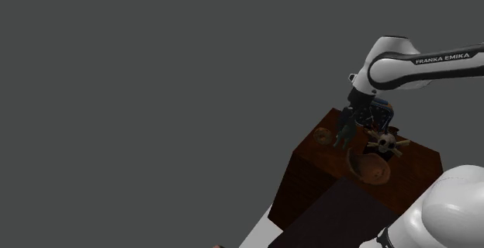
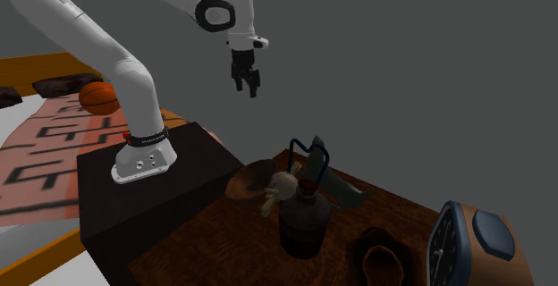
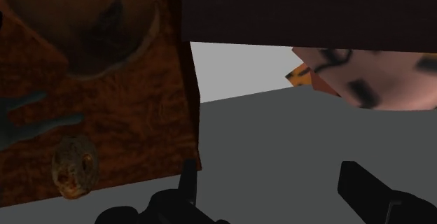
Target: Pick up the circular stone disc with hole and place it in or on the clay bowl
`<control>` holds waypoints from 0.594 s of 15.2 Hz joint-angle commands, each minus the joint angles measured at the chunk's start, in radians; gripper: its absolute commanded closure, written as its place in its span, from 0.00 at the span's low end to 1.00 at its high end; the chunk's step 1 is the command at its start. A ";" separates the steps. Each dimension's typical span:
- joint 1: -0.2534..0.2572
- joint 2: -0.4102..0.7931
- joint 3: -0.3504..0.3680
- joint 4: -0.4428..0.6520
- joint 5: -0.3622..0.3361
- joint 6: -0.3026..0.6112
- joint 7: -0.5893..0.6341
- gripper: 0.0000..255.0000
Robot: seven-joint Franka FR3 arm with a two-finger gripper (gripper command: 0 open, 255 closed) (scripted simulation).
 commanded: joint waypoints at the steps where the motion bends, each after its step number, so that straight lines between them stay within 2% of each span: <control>1: 0.003 0.068 -0.046 0.008 -0.009 0.079 -0.052 0.00; 5: 0.025 0.216 -0.141 0.038 0.009 0.227 -0.169 0.00; 9: 0.074 0.387 -0.240 0.093 0.104 0.362 -0.325 0.00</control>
